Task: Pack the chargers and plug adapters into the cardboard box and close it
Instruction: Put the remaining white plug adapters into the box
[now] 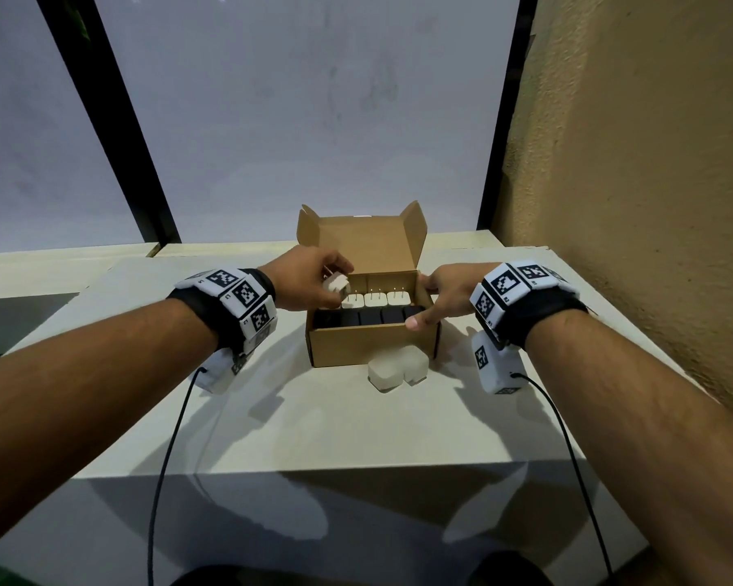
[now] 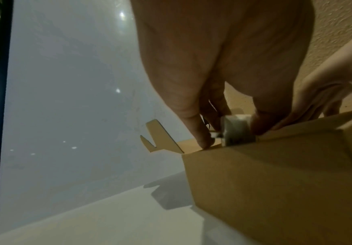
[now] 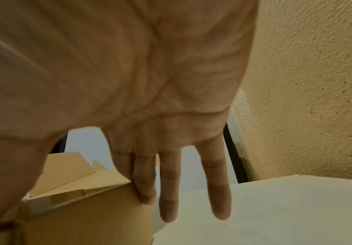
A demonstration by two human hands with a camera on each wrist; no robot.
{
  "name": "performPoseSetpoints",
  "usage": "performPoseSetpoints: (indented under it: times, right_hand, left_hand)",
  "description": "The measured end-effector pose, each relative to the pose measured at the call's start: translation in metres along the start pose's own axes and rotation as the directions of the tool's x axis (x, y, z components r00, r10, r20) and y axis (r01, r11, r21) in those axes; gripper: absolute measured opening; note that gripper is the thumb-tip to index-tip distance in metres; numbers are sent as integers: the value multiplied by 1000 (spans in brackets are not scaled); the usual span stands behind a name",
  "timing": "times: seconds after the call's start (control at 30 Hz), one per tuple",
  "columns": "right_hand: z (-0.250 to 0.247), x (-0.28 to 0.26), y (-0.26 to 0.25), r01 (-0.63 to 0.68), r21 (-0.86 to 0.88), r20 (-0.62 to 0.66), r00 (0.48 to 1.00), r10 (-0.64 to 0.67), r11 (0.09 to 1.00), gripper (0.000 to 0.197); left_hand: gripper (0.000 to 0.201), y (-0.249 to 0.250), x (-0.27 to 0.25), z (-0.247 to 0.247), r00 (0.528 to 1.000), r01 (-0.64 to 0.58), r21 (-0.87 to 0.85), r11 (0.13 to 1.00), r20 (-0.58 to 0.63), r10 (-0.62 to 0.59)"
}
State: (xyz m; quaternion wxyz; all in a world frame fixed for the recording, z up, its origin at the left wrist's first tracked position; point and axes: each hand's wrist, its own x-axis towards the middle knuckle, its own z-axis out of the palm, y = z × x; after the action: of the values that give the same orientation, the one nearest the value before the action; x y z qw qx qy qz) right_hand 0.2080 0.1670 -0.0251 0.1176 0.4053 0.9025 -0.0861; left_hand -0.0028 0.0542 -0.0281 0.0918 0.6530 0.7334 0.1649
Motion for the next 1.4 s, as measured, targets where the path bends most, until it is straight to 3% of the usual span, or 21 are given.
performPoseSetpoints:
  times: [0.17, 0.67, 0.9, 1.13, 1.4]
  right_hand:
    - [1, -1, -1, -8, 11, -3, 1000, 8, 1000, 92]
    - [2, 0, -1, -2, 4, 7, 1000, 2, 1000, 92]
    - [2, -1, -1, -9, 3, 8, 1000, 9, 1000, 93]
    - [1, -2, -1, -13, 8, 8, 1000, 13, 1000, 90]
    - [2, -2, -2, -19, 6, 7, 1000, 19, 1000, 89]
  left_hand:
    - [29, -1, 0, -1, 998, -51, 54, 997, 49, 49]
    - [43, -9, 13, -10, 975, -32, 232, 972, 220, -21]
    - [42, -13, 13, -9, 978, -48, 244, 969, 206, -3]
    - [40, -3, 11, -15, 993, -64, 242, 968, 107, 39]
    - [32, -6, 12, -8, 999, 24, 207, 978, 24, -30]
